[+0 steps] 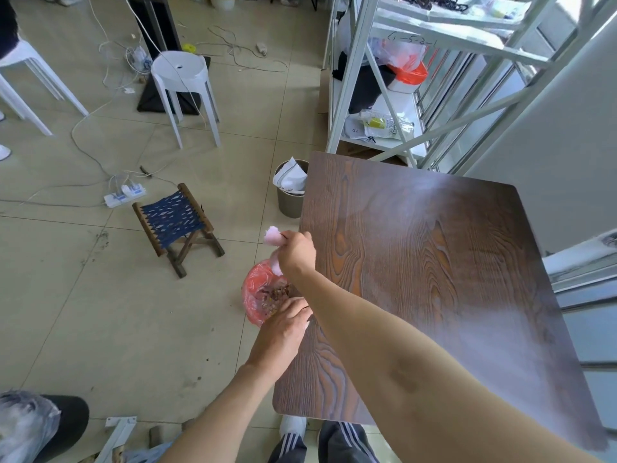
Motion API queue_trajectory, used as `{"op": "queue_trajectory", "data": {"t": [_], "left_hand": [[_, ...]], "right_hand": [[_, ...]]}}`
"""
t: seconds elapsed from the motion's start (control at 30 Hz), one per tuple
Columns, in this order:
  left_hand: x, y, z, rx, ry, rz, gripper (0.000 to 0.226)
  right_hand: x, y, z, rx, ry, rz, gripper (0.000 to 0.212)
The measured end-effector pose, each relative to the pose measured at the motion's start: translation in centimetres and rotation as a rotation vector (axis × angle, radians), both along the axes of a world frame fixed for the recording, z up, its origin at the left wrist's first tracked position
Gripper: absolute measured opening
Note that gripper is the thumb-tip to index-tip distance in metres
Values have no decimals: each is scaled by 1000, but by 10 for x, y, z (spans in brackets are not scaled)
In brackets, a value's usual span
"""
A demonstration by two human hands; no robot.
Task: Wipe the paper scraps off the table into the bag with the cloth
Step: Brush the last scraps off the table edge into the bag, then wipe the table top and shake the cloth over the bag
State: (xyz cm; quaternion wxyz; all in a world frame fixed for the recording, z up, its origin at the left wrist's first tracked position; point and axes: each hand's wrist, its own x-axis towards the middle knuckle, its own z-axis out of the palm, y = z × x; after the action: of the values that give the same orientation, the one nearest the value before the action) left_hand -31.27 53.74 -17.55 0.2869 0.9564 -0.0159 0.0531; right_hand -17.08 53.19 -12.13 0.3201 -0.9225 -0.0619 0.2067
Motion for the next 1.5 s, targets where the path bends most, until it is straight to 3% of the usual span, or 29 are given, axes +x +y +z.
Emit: {"op": "queue_trajectory", "data": {"t": [0.27, 0.4, 0.57, 0.73, 0.8, 0.97, 1.17, 1.23, 1.33, 1.5], "left_hand": [[5, -1, 3, 120, -12, 32, 25], [9, -2, 6, 152, 18, 31, 18], [19, -3, 3, 142, -16, 14, 11], [40, -15, 8, 190, -52, -30, 10], [52, -25, 14, 210, -73, -39, 13], [86, -55, 15, 157, -51, -114, 16], [121, -99, 16, 137, -48, -197, 18], [130, -114, 17, 130, -47, -222, 19], [142, -134, 16, 127, -34, -247, 21], [154, -149, 10, 119, -11, -267, 21]], "right_hand": [[12, -14, 3, -182, -139, 221, 35], [19, -25, 0, -184, -63, 197, 34], [35, -33, 11, 242, 59, -90, 38], [56, -81, 21, 679, 284, -402, 28], [64, -109, 20, 751, 357, -465, 12], [88, -184, 10, 798, 376, -647, 16], [112, -267, 4, 753, 313, -767, 14], [120, -298, 5, 623, 209, -753, 28], [134, -347, 6, 474, 61, -800, 29], [165, -412, 4, -136, -178, -758, 35]]}}
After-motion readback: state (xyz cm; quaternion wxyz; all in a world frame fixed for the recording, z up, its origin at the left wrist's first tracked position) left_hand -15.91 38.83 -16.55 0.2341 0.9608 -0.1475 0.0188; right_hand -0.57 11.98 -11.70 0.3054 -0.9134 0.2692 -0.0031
